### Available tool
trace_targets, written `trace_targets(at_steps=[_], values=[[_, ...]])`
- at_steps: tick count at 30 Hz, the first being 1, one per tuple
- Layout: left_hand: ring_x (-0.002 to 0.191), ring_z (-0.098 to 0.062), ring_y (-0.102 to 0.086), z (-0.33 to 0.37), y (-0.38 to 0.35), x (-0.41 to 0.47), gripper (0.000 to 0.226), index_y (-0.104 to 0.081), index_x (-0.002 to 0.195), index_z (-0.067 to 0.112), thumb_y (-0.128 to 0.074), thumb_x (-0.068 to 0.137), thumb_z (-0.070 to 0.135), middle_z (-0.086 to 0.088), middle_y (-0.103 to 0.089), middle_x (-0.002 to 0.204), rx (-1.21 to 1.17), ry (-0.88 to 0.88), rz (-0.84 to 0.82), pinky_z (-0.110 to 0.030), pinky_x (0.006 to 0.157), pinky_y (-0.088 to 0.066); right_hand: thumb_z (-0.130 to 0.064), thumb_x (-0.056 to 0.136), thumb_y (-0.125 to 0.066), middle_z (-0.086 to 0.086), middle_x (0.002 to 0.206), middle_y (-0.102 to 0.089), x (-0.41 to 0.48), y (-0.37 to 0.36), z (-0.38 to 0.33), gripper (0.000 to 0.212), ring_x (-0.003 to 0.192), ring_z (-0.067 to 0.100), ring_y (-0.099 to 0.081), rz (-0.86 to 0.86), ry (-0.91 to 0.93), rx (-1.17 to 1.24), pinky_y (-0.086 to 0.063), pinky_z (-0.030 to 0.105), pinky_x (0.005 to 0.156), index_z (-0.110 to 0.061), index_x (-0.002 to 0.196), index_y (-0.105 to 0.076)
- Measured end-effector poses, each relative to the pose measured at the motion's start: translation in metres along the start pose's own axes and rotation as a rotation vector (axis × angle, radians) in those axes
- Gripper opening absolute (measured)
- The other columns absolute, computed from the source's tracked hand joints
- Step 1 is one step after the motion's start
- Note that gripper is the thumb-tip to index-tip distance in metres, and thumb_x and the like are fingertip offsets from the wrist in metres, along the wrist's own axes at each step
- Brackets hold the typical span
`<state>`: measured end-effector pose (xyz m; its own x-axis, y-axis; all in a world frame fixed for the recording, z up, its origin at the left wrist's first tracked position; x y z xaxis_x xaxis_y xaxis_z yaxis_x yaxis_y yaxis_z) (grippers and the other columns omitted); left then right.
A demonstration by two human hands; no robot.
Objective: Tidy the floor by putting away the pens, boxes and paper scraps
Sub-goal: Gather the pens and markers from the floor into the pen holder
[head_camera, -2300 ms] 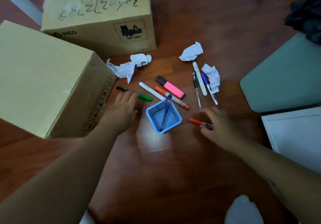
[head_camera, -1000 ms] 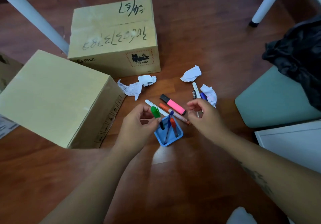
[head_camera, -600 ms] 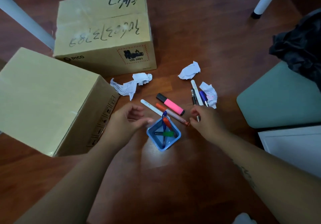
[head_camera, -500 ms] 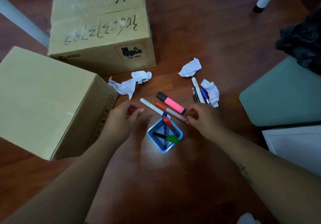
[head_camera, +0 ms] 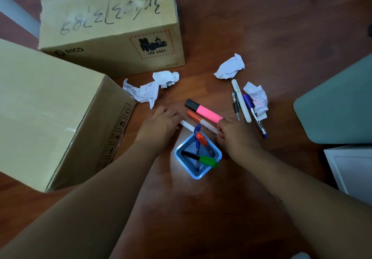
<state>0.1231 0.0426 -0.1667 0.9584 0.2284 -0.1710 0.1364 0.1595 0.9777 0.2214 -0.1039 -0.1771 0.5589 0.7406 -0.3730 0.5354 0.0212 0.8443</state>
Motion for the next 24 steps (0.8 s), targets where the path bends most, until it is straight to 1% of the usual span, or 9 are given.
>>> trace_targets(at_steps=[3,6,11,13,16,19,20,22,24], values=[[0.087,-0.030,-0.058,-0.001,-0.002,-0.004,0.023,-0.069,0.097,0.019,-0.075,0.077,0.007,-0.002,-0.065,0.093,0.061,-0.016,0.048,-0.037,0.070,-0.048,-0.027,0.082,-0.060,0.003,0.092,-0.062,-0.009,0.013,0.009,0.014,0.082,0.028,-0.062,0.093,-0.015,0.158,-0.054,0.043,0.073,-0.019,0.094,-0.061],[0.093,-0.029,-0.059,-0.005,-0.003,-0.013,0.025,-0.065,0.107,0.017,-0.070,0.084,0.008,-0.005,-0.063,0.103,0.023,0.006,0.013,-0.040,0.072,-0.048,-0.016,0.081,-0.069,0.002,0.083,-0.066,-0.019,0.041,0.010,0.013,0.076,0.021,-0.065,0.143,-0.048,0.428,-0.055,0.044,0.073,-0.013,0.090,-0.060],[0.086,-0.024,-0.056,-0.026,0.037,-0.036,0.014,-0.061,0.105,0.008,-0.059,0.094,0.016,-0.009,-0.057,0.100,-0.331,0.259,0.086,-0.039,0.067,-0.045,-0.007,0.082,-0.067,0.008,0.092,-0.067,-0.037,0.105,-0.008,0.024,0.084,0.018,-0.068,0.234,0.029,0.827,-0.053,0.021,0.074,-0.024,0.097,-0.057],[0.083,-0.022,-0.060,-0.031,0.064,-0.045,0.013,-0.062,0.102,0.008,-0.064,0.091,0.013,-0.007,-0.061,0.096,-0.504,0.333,0.174,-0.034,0.071,-0.052,-0.003,0.085,-0.068,0.007,0.092,-0.070,-0.042,0.116,-0.023,0.022,0.085,0.012,-0.069,0.148,0.086,0.887,-0.050,0.013,0.075,-0.020,0.097,-0.060],[0.083,-0.018,-0.065,-0.027,0.102,-0.057,0.011,-0.064,0.099,0.009,-0.067,0.088,0.008,-0.005,-0.066,0.092,-0.696,0.372,0.253,-0.015,0.073,-0.052,-0.009,0.086,-0.070,-0.010,0.092,-0.073,-0.049,0.108,-0.043,0.020,0.090,0.002,-0.068,-0.040,0.146,0.818,-0.051,0.017,0.085,-0.027,0.094,-0.066],[0.081,-0.011,-0.068,-0.011,0.128,-0.066,0.015,-0.063,0.092,0.018,-0.071,0.086,0.007,-0.003,-0.069,0.088,-0.844,0.349,0.244,-0.013,0.075,-0.053,-0.021,0.084,-0.074,-0.007,0.093,-0.074,-0.054,0.091,-0.045,0.011,0.093,0.012,-0.069,-0.112,0.130,0.711,-0.053,0.038,0.093,-0.031,0.085,-0.068],[0.080,-0.009,-0.068,-0.005,0.133,-0.068,0.018,-0.062,0.089,0.022,-0.072,0.086,0.008,-0.001,-0.069,0.086,-0.881,0.340,0.231,-0.014,0.075,-0.054,-0.028,0.081,-0.075,-0.007,0.091,-0.074,-0.054,0.085,-0.045,0.007,0.090,0.012,-0.070,-0.128,0.128,0.665,-0.054,0.043,0.091,-0.030,0.085,-0.069],[0.078,-0.006,-0.068,0.006,0.137,-0.069,0.024,-0.061,0.085,0.026,-0.073,0.085,0.007,0.004,-0.069,0.082,-0.958,0.336,0.197,-0.015,0.073,-0.054,-0.050,0.072,-0.072,-0.009,0.087,-0.073,-0.054,0.076,-0.045,0.022,0.082,0.007,-0.069,-0.135,0.120,0.538,-0.056,0.045,0.082,-0.035,0.088,-0.069],[0.077,-0.006,-0.067,0.016,0.135,-0.069,0.026,-0.060,0.084,0.027,-0.074,0.084,0.006,0.006,-0.069,0.080,-1.006,0.337,0.176,-0.016,0.073,-0.054,-0.053,0.069,-0.074,-0.007,0.085,-0.070,-0.055,0.069,-0.044,0.022,0.079,0.007,-0.066,-0.131,0.139,0.479,-0.056,0.045,0.077,-0.037,0.083,-0.068]])
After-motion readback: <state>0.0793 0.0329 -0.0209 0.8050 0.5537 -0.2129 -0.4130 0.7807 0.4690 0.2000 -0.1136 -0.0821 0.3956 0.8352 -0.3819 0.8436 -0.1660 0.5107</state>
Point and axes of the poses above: each hand's wrist, its own x-axis towards the middle knuckle, its own y-axis out of the back of the hand, z = x × y, the point moved 8 cm from there along x, towards the middle knuckle
